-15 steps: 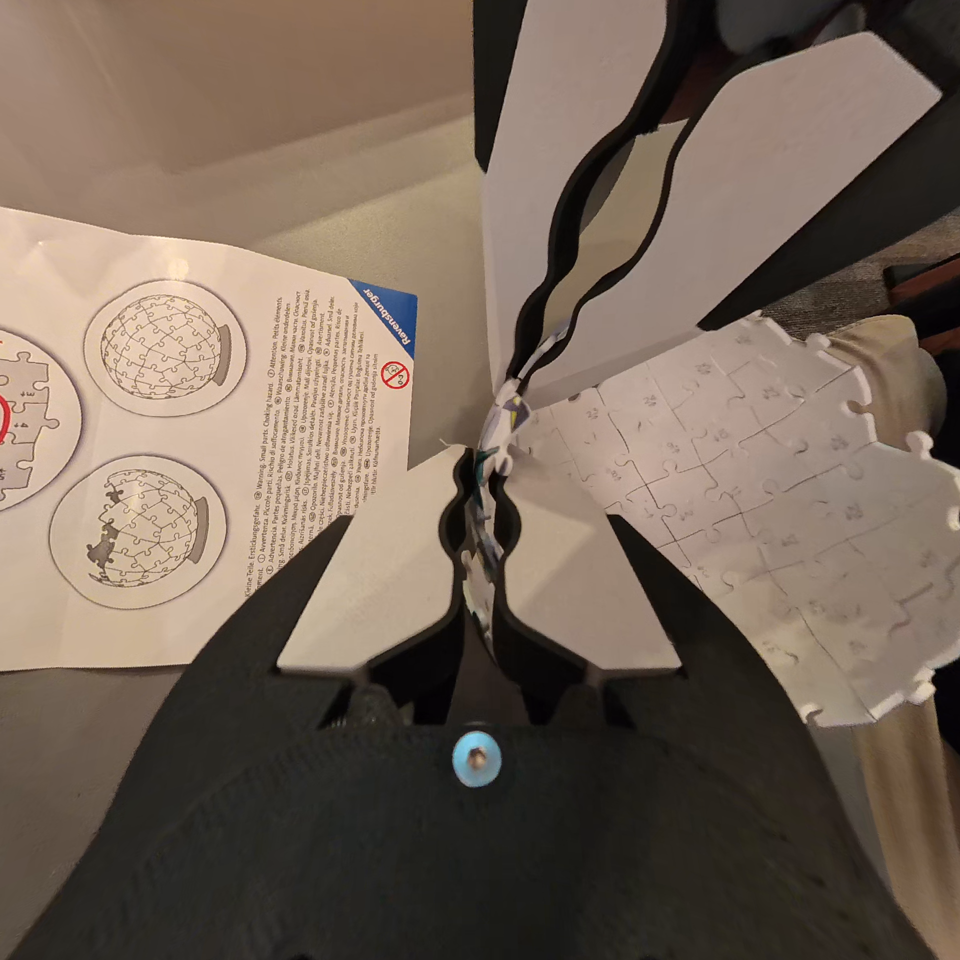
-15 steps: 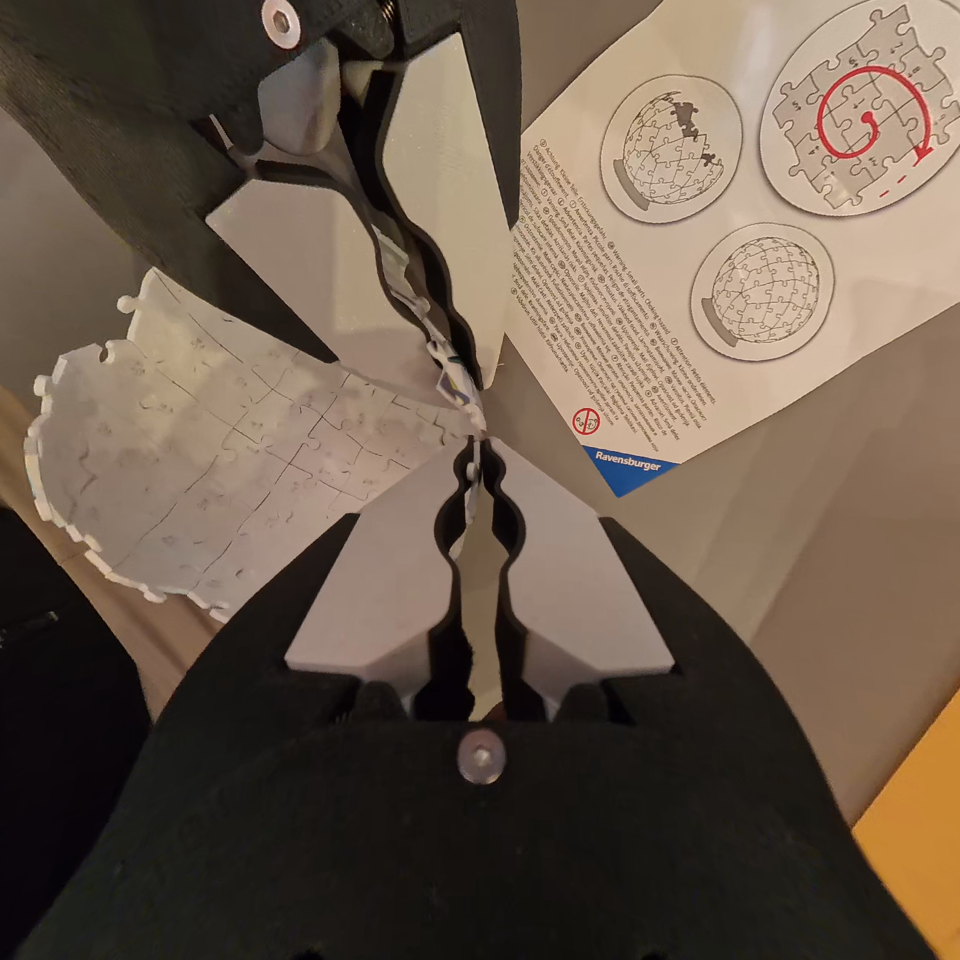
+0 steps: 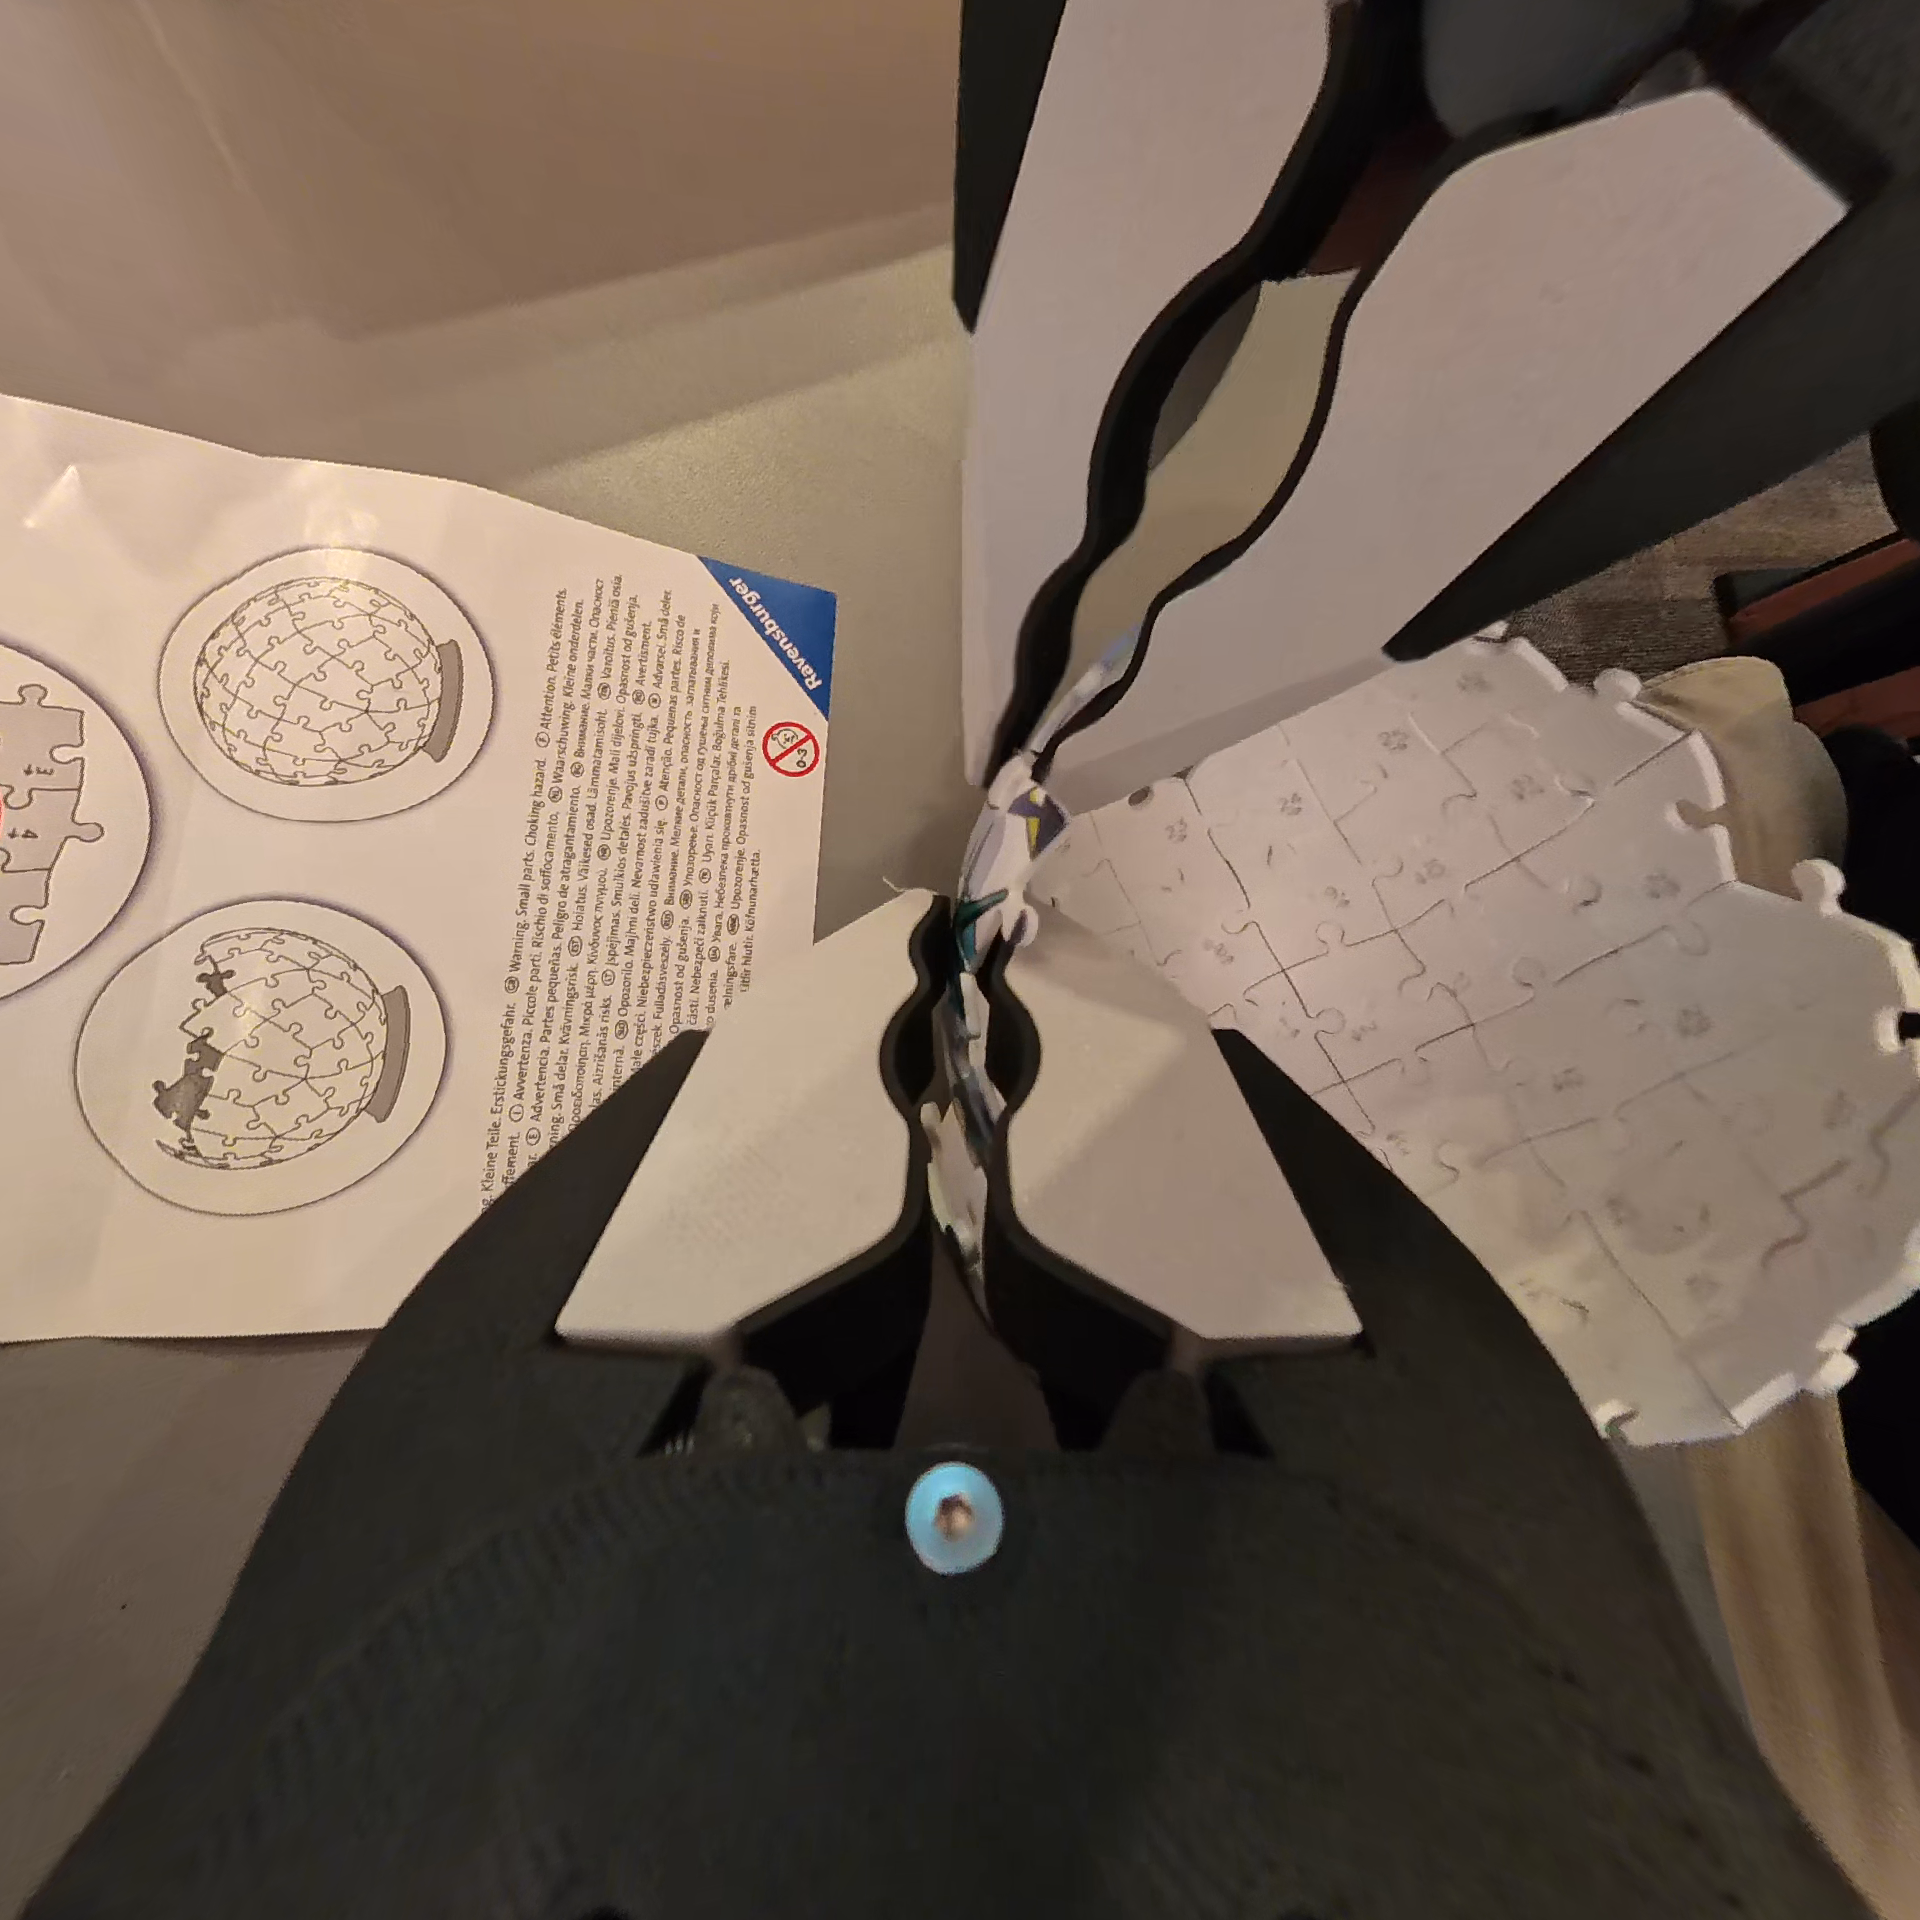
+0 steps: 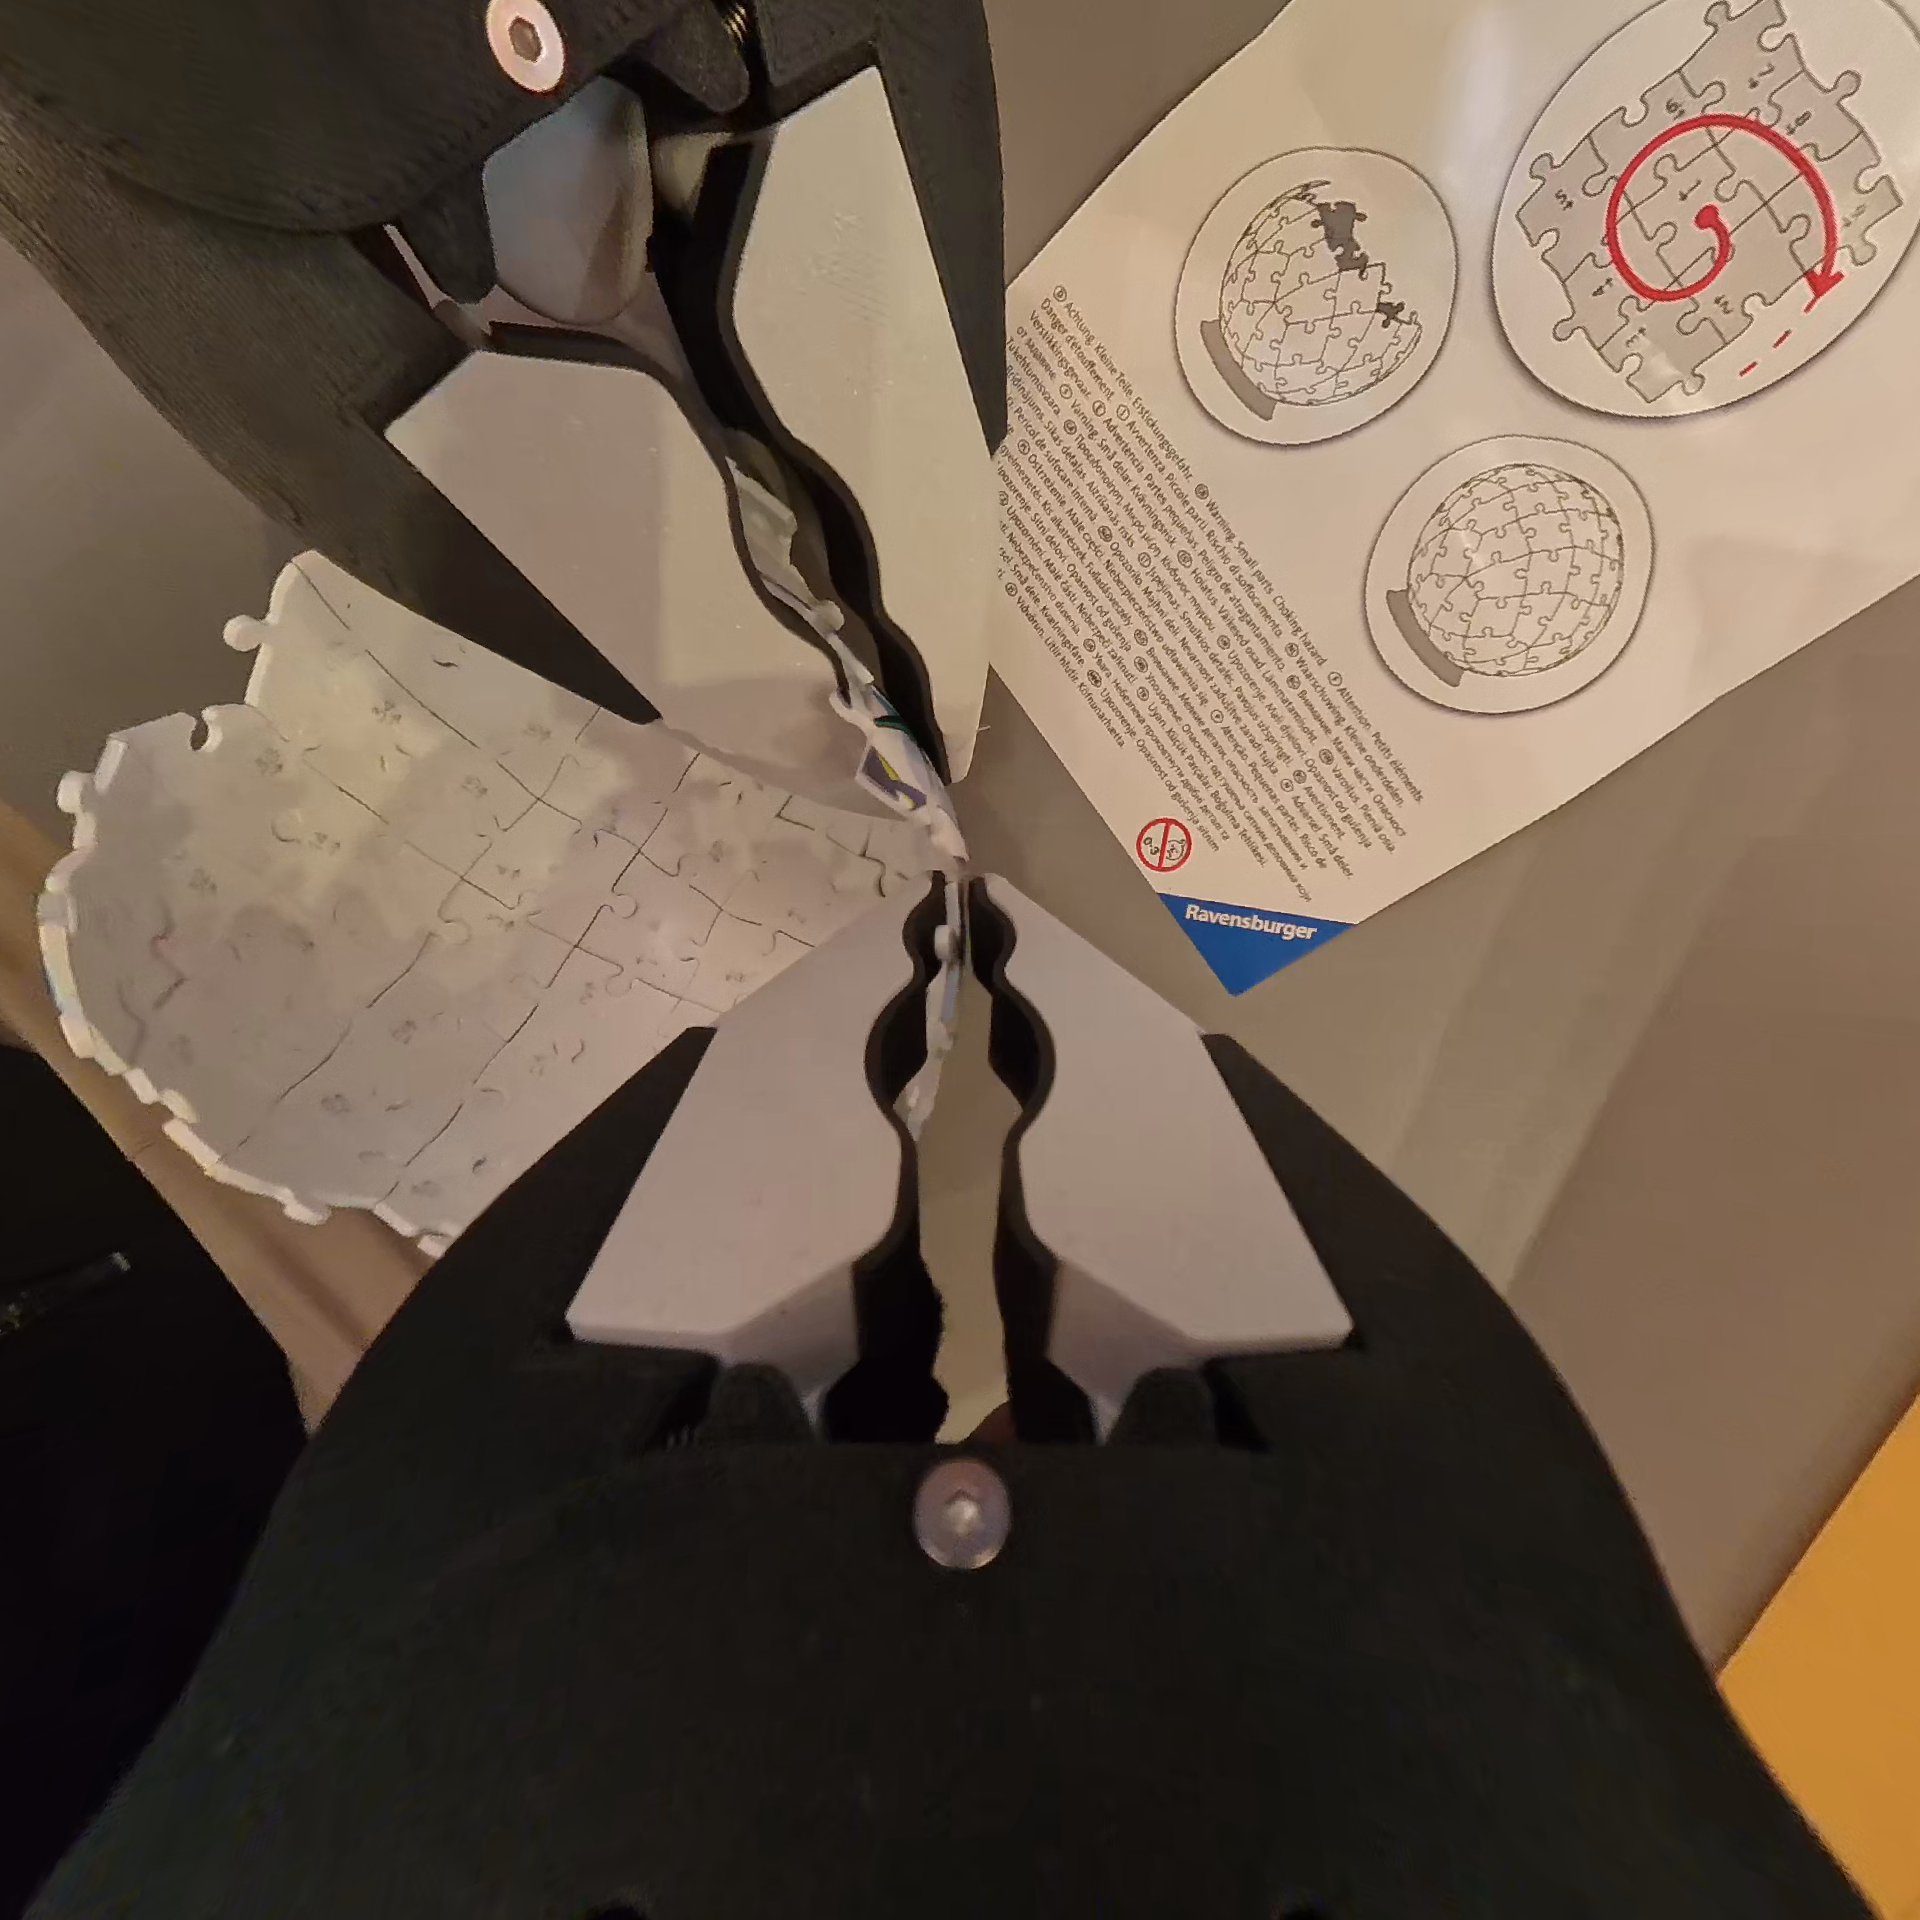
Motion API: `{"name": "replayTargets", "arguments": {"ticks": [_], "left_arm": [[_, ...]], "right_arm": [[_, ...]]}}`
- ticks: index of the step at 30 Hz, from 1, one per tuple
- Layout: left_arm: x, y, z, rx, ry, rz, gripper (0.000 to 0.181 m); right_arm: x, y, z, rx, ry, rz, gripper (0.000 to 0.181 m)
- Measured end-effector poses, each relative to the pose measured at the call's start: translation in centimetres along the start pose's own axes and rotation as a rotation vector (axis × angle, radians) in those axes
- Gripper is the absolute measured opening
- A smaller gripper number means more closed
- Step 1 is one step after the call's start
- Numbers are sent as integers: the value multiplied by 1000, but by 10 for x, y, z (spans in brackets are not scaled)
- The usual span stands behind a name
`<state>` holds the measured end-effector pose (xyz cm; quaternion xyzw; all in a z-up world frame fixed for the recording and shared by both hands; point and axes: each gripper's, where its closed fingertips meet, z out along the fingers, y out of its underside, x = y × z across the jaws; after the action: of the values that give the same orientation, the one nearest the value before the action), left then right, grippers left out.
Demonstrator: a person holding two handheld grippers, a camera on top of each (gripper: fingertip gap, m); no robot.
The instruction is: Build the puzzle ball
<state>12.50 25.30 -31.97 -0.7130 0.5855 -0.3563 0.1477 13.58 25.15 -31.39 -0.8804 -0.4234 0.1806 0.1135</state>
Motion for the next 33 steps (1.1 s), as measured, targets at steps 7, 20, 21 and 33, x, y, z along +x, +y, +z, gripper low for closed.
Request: {"name": "replayTargets", "arguments": {"ticks": [7, 20, 21, 33], "left_arm": [[0, -1, -1, 7, 3, -2, 4], [4, -3, -1, 34, 43, -12, 3], [3, -3, -1, 38, 47, -16, 3], [5, -1, 2, 14, 54, -17, 5]], "right_arm": [[-2, -2, 2, 11, -5, -19, 2], [-5, -1, 1, 46, -77, 5, 0], [-5, -1, 1, 52, -84, 8, 0], [-7, -2, 2, 73, -97, -3, 0]]}}
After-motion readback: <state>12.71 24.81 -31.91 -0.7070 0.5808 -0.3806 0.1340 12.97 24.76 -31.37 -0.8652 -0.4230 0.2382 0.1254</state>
